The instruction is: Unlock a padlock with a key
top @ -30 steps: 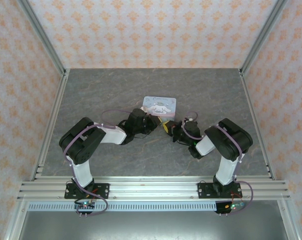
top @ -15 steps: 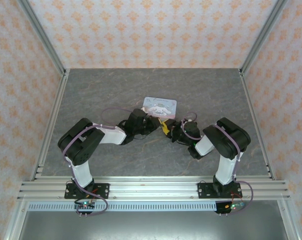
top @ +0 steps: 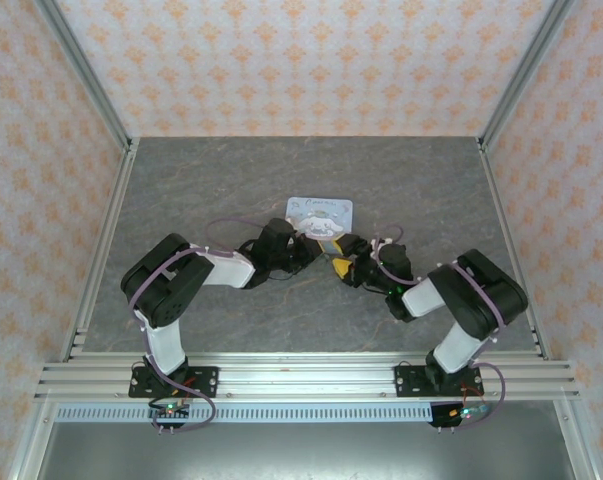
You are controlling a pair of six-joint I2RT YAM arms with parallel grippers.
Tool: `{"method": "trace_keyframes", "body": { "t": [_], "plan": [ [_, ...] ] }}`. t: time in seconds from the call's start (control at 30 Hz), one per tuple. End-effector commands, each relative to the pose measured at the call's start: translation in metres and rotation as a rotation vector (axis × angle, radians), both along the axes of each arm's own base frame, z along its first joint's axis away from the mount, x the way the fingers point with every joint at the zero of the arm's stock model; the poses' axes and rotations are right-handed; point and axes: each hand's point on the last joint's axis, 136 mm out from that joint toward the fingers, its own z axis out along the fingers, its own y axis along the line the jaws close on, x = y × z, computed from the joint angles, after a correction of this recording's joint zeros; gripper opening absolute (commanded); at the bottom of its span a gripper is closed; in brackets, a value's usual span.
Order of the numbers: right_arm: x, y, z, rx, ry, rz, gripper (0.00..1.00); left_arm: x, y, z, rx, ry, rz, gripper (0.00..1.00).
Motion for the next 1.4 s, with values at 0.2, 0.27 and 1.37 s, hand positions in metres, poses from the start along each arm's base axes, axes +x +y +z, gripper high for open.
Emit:
{"method": "trace_keyframes", "body": {
  "t": [0.2,0.27,1.37],
  "plan": [
    [-0.03,-0.026,-0.017,-0.522,-0.06,0.221,0.68,-0.004,-0.014,0.011,-0.03,0.074,-0.054,0.0],
    [-0.032,-0.031,-0.013,-0.617,-0.092,0.266,0.66,-0.006,-0.015,0.011,-0.018,0.092,-0.066,0.0],
    [-0.027,-0.005,-0.005,-1.451,-0.62,0.583,0.45,-0.012,-0.019,0.014,0.007,0.155,-0.131,0.0]
  ]
}}
